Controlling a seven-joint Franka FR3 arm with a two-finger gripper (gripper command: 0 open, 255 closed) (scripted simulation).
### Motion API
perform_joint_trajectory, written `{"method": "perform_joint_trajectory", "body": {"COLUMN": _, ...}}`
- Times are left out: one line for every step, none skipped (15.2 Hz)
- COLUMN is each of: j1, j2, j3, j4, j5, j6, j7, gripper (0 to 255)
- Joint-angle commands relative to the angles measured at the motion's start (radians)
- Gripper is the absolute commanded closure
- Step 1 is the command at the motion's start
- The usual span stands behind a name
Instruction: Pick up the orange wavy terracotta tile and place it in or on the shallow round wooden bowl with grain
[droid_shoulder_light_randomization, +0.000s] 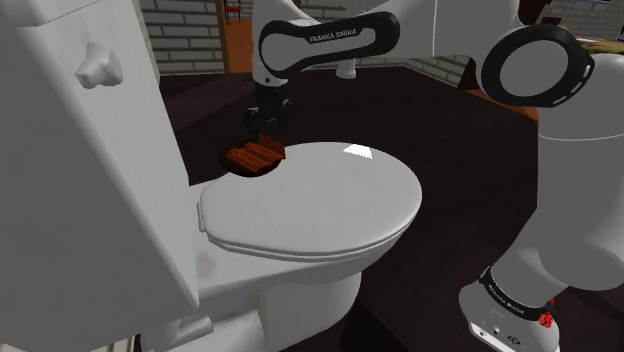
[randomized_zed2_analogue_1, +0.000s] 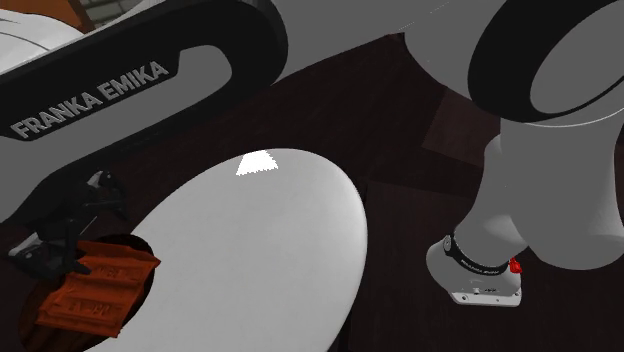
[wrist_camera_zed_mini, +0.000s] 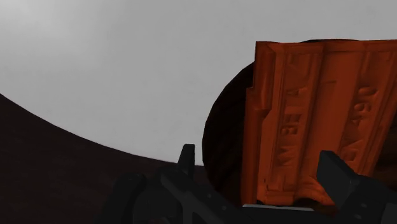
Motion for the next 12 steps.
{"method": "perform_joint_trajectory", "body": {"j1": 0.000, "j2": 0.000, "j3": 0.000, "j4": 0.000, "j5": 0.000, "j6": 0.000, "j7": 0.000, "gripper": 0}}
{"method": "perform_joint_trajectory", "body": {"j1": 0.000, "j2": -0.006, "j3": 0.001, "j4": 0.025, "j5": 0.002, "j6": -0.030, "j7": -0.002, "gripper": 0}}
{"method": "perform_joint_trajectory", "body": {"j1": 0.002, "j2": -0.010, "j3": 0.002, "j4": 0.052, "j5": 0.003, "j6": -0.061, "j7": -0.003, "gripper": 0}}
{"method": "perform_joint_trajectory", "body": {"j1": 0.003, "j2": -0.012, "j3": 0.003, "j4": 0.082, "j5": 0.004, "j6": -0.094, "j7": -0.005, "gripper": 0}}
{"method": "perform_joint_trajectory", "body": {"j1": 0.005, "j2": -0.013, "j3": 0.003, "j4": 0.108, "j5": 0.005, "j6": -0.120, "j7": -0.006, "gripper": 0}}
{"method": "perform_joint_trajectory", "body": {"j1": 0.005, "j2": -0.013, "j3": 0.003, "j4": 0.108, "j5": 0.005, "j6": -0.120, "j7": -0.006, "gripper": 0}}
{"method": "perform_joint_trajectory", "body": {"j1": 0.005, "j2": -0.013, "j3": 0.003, "j4": 0.107, "j5": 0.005, "j6": -0.120, "j7": -0.006, "gripper": 0}}
{"method": "perform_joint_trajectory", "body": {"j1": 0.005, "j2": -0.013, "j3": 0.003, "j4": 0.108, "j5": 0.005, "j6": -0.120, "j7": -0.006, "gripper": 0}}
{"method": "perform_joint_trajectory", "body": {"j1": 0.005, "j2": -0.013, "j3": 0.003, "j4": 0.108, "j5": 0.005, "j6": -0.120, "j7": -0.006, "gripper": 0}}
{"method": "perform_joint_trajectory", "body": {"j1": 0.005, "j2": -0.013, "j3": 0.003, "j4": 0.108, "j5": 0.005, "j6": -0.120, "j7": -0.006, "gripper": 0}}
{"method": "perform_joint_trajectory", "body": {"j1": 0.005, "j2": -0.013, "j3": 0.003, "j4": 0.108, "j5": 0.005, "j6": -0.120, "j7": -0.006, "gripper": 0}}
{"method": "perform_joint_trajectory", "body": {"j1": 0.005, "j2": -0.013, "j3": 0.003, "j4": 0.108, "j5": 0.005, "j6": -0.120, "j7": -0.006, "gripper": 0}}
